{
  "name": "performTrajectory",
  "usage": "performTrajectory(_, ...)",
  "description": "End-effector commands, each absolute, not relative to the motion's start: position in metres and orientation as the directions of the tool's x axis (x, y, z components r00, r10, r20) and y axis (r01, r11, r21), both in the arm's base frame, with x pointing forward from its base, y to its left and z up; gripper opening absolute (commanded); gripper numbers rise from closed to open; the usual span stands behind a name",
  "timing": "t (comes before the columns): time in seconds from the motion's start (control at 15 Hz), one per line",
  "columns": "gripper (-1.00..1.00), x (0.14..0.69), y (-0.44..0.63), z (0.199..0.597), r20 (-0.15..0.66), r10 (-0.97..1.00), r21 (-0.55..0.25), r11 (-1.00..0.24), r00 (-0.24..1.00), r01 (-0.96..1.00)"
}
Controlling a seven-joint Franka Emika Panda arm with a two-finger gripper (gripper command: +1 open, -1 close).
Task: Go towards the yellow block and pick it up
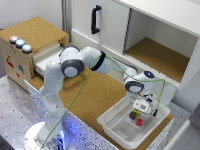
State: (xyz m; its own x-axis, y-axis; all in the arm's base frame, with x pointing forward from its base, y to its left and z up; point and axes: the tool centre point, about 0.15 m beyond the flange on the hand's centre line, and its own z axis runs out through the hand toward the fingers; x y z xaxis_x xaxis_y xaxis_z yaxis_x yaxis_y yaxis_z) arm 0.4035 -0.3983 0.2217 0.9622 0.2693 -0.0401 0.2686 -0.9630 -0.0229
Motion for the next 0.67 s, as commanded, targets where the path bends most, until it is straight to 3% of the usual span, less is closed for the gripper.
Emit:
performTrajectory(0.0,-1.00,0.419,-0.406,0.209,-0.084,0.242,-0.078,-0.969,0.967,0.236)
performTrajectory(0.27,-1.00,0.418,-0.399,0.216,-0.068,0.229,-0.074,-0.972,0.971,0.224)
performTrajectory(0.6,-1.00,0.410,-0.377,0.270,0.040,0.189,-0.052,-0.980,0.981,0.191)
